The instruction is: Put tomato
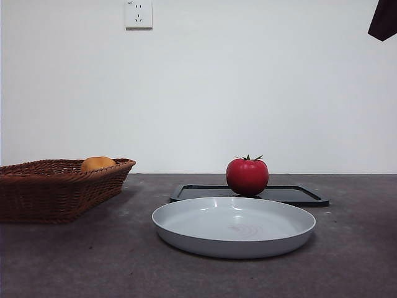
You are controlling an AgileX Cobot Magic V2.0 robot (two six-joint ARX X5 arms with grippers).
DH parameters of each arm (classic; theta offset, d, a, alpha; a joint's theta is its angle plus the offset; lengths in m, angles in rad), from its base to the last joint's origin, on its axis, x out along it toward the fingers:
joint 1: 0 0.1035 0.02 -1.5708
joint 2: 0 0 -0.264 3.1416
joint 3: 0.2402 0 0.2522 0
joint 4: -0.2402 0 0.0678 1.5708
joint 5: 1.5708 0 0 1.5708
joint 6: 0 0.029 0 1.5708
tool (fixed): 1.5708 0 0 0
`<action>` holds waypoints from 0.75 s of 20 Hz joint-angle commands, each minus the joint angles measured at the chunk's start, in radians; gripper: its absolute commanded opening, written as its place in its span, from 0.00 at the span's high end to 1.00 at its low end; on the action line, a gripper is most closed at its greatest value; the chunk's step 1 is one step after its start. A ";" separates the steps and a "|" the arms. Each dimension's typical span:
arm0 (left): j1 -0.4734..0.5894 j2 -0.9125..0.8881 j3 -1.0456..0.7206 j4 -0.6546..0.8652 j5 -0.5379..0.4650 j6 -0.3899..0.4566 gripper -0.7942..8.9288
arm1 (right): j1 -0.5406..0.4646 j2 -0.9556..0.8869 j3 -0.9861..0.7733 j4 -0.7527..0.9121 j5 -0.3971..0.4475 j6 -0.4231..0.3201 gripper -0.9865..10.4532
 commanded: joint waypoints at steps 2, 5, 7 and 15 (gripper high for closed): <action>-0.005 0.005 0.009 0.007 -0.002 -0.002 0.90 | 0.010 0.006 0.011 0.007 0.002 0.010 0.90; 0.080 -0.002 0.006 0.007 -0.002 0.133 0.90 | 0.010 0.007 0.011 0.008 0.002 0.010 0.90; 0.187 -0.024 -0.072 0.109 0.000 0.215 0.90 | 0.010 0.006 0.011 0.008 0.002 0.010 0.90; 0.578 -0.290 -0.705 0.906 0.006 0.151 0.90 | 0.010 0.006 0.011 0.011 0.002 0.010 0.90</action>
